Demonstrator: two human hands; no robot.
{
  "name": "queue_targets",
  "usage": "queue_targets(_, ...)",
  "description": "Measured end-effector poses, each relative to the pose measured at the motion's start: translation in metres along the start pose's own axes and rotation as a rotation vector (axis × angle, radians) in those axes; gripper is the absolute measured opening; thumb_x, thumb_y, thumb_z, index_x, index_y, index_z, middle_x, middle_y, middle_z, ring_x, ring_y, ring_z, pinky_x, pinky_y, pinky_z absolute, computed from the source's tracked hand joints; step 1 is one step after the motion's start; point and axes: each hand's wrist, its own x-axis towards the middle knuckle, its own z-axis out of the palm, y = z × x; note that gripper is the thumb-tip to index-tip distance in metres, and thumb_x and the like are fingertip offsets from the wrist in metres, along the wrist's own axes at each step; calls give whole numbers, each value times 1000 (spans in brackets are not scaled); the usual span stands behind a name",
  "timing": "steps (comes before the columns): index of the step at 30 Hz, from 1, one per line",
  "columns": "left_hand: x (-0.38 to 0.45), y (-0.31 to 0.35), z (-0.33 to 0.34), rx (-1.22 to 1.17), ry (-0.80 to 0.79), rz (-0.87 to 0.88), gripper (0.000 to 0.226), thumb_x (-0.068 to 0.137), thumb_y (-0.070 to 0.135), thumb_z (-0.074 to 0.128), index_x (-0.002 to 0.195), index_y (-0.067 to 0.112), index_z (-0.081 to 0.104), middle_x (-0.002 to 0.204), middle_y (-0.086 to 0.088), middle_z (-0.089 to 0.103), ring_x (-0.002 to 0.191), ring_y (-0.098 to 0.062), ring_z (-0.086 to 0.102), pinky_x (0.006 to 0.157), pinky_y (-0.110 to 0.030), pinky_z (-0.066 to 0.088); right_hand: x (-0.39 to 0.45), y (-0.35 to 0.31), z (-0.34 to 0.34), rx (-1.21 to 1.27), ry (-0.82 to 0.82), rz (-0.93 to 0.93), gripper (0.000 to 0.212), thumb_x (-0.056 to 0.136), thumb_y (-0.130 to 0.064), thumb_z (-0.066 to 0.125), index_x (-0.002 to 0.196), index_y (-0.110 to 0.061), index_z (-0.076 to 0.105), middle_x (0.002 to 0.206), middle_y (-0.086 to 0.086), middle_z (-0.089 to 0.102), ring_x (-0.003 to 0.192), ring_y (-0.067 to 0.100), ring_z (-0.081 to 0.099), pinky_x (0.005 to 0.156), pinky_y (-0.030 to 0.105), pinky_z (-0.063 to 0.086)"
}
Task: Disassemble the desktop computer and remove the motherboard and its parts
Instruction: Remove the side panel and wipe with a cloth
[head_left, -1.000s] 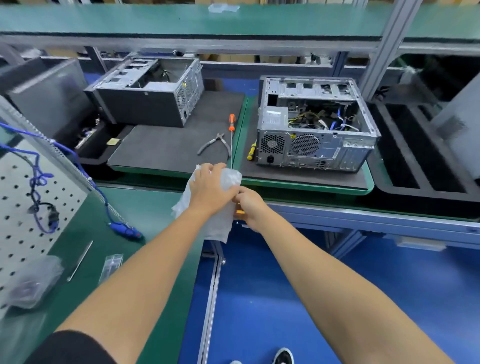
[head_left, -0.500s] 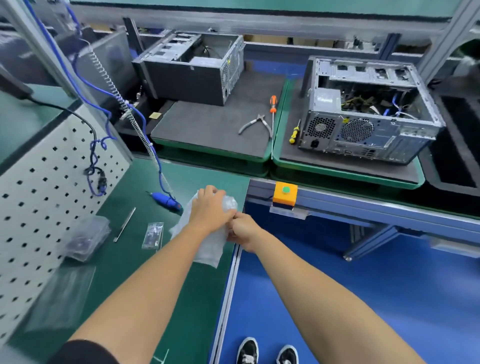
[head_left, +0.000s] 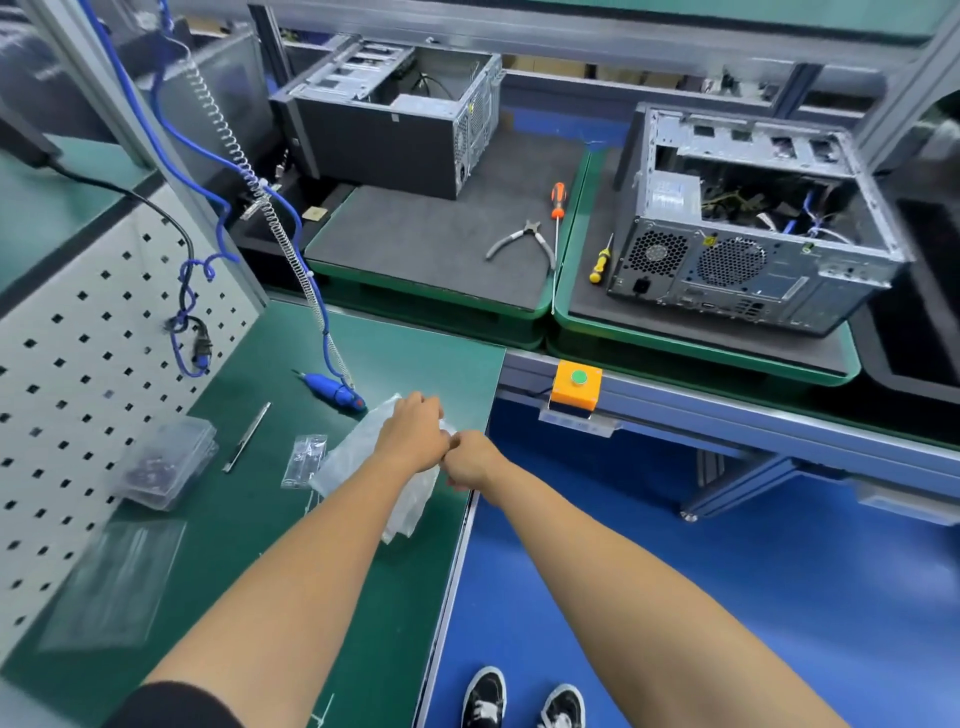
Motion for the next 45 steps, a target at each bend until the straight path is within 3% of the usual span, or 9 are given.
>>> queue_targets(11,16,59,-14,-75,41,89,10,92,12,48,98,12,56,108,-8,54,89,-26,50,74,-35,41,-16,-4,-57,46,172,-109,23,85,6,40,82,-2,62,82,17,64,72,27,57,69,39,52)
queue_targets(16,24,110,-12,-132,58,153,12,90,11,48,92,12,60,106,-9,56,91,-27,52,76,-38,45,-31,8,-99,57,254,-120,19,81,7,45,86,-2,61,87,25,65,74,28,56,65,37,45)
queue_targets(20,28,160,-9,-153,58,181,16,88,8,46,90,10,62,104,-11,55,93,-29,52,77,-40,46,-44,23,-144,31,284,-122,20,85,5,43,91,-2,61,83,20,62,72,26,55,60,34,43)
queue_targets(25,38,227,-3,-139,69,286,20,90,5,44,90,7,64,101,-10,58,85,-27,53,74,-39,46,-58,45,-207,4,382,-129,16,88,-2,46,77,-4,57,80,16,61,74,27,53,61,34,41)
queue_targets(31,60,296,-9,-150,115,381,25,93,3,39,96,1,64,104,-17,61,97,-32,54,80,-41,43,-66,52,-279,-81,491,-163,15,87,-4,49,74,-6,55,82,14,56,76,25,50,58,27,36)
queue_targets(37,109,341,-29,-190,160,433,24,89,3,41,94,4,65,101,-14,63,94,-31,56,76,-40,45,-52,36,-339,-110,590,-207,30,87,-5,47,58,-12,44,64,7,48,67,24,45,60,29,33)
queue_targets(39,133,353,-38,-205,173,445,23,90,4,42,91,3,65,99,-15,64,92,-31,57,76,-41,45,-40,23,-362,-153,613,-224,28,88,-5,47,61,-10,46,69,10,52,68,24,46,63,30,34)
queue_targets(43,182,374,-61,-254,151,455,25,89,3,40,90,1,66,98,-17,66,89,-32,58,75,-41,47,-16,-7,-404,-192,660,-231,30,88,-5,47,60,-14,44,60,5,46,61,24,45,47,28,28)
queue_targets(45,204,382,-71,-254,159,460,25,90,4,40,91,2,66,99,-16,65,86,-30,55,71,-38,44,-4,-17,-421,-207,687,-225,32,89,-7,47,59,-16,42,61,5,45,57,21,41,48,27,27)
